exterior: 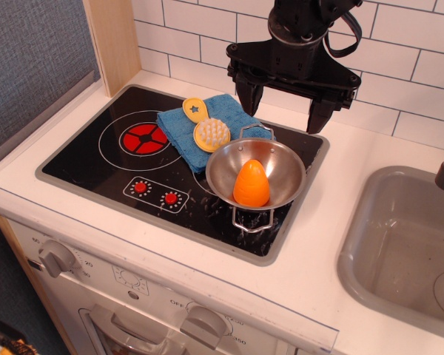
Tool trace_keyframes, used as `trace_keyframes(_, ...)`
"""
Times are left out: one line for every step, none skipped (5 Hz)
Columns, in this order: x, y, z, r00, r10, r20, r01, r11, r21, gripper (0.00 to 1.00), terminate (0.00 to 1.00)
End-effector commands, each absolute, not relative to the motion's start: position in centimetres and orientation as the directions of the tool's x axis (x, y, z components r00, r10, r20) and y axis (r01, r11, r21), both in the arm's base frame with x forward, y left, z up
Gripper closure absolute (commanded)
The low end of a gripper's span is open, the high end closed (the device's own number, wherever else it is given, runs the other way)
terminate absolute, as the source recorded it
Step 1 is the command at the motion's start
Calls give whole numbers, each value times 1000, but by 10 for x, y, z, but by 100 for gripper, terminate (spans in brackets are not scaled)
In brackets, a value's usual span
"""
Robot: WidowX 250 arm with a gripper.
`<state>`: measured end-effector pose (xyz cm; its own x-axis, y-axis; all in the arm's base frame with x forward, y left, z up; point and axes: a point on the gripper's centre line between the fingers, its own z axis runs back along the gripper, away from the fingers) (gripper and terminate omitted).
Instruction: Take brush off cloth and place in front left of stovetop
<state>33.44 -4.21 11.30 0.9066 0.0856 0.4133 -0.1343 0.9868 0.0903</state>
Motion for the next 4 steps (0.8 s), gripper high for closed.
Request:
trace_keyframes(334, -42, 113, 907, 86, 413, -134, 987, 90, 0, 0)
trace_keyframes(333, -21, 120, 860, 270, 432, -325, 944, 58, 0, 0)
trace_keyframes(338, -10, 123, 828, 369, 422, -427, 903, 47, 0, 0)
trace_keyframes(344, 2, 124, 767, 492, 412, -544, 839, 12, 0, 0)
